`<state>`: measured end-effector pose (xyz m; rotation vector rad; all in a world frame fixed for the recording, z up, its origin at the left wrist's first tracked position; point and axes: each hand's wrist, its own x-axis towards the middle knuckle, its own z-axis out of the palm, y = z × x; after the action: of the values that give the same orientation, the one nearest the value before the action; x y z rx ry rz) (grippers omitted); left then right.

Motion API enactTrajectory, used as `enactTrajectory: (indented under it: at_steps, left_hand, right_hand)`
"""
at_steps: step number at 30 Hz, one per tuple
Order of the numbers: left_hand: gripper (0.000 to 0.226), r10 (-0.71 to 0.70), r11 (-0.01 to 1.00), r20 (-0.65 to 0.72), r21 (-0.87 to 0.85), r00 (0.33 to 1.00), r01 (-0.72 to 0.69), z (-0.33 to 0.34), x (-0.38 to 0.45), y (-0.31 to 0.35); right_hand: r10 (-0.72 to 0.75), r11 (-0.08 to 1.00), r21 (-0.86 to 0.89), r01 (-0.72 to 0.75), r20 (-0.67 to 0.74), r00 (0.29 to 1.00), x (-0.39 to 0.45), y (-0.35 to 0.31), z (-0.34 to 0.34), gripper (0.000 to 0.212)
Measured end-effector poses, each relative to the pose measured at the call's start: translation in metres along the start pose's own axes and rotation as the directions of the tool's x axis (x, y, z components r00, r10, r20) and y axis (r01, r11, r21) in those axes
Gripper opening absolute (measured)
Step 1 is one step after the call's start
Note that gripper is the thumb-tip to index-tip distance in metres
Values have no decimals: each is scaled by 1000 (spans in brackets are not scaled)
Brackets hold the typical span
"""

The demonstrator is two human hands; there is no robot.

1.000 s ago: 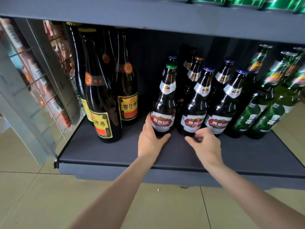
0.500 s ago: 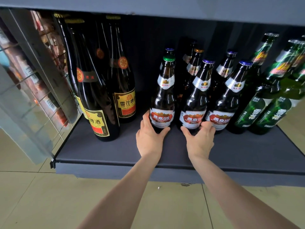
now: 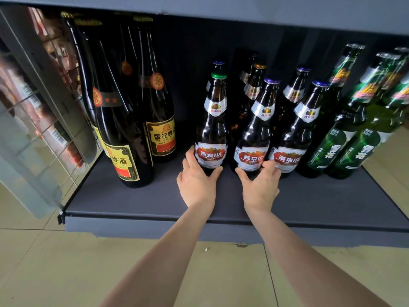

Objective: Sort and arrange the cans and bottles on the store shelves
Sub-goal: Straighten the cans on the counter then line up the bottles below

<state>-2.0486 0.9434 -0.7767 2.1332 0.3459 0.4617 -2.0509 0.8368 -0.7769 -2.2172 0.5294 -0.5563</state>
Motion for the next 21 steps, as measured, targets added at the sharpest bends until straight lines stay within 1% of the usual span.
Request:
enactTrajectory:
  at_steps: [3,5,6,8,10,11,13,15,16,19,20,21]
  left_hand:
    - [73,10,1000,23,6,1000,-10,-1,1,2]
    - [73,30,999,92,-28,995,-27,-8,0,2]
    - [71,49,998,136,-54,990,-42,-13,-1,0]
    - [64,103,993,175,-75,979,-91,-32,-8,-9]
    - [51,145,988,117,-64,982,-138,-55,-14,-25]
    - [44,148,987,67,-66,987,-144,-67,-17,-34]
    - [33,114,989,-39,-91,993,-118,-89,-19,-51]
    - [28,87,990,-114,-99,990,-99,-106,-16,-62]
    - [29,83,991,-133,-93,988,-95,-112,-14,-63]
    - [40,37,993,-242,-101,970,-63,-124,-1,-65]
    - [46,10,993,-260,-109,965,-39,-126,6,-66]
    - [55,-25,993,-242,-118,970,-4,-128,12,-68]
  right_hand:
    - [9,1000,-6,-8,25,1000,3,-1,-2,55]
    - [15,1000,2,-15,57,998,3,-2,-9,50]
    - [-11,1000,17,9,73,997,-1,0,-14,45]
    - [-162,987,33,159,129,978,-15,1,-25,35]
    - [-348,937,66,342,231,909,-32,-7,-31,30]
    - [-410,911,99,399,292,864,-39,-14,-31,29]
    - [-478,877,170,450,407,778,-48,-35,-24,33]
    - [-493,868,213,449,485,722,-50,-55,-8,42]
    - [-483,874,227,430,506,714,-50,-64,3,47]
    - [-422,906,266,328,525,739,-46,-93,36,68]
    - [-398,916,268,298,524,753,-43,-101,45,74]
    - [-371,926,271,263,529,763,-40,-108,53,78]
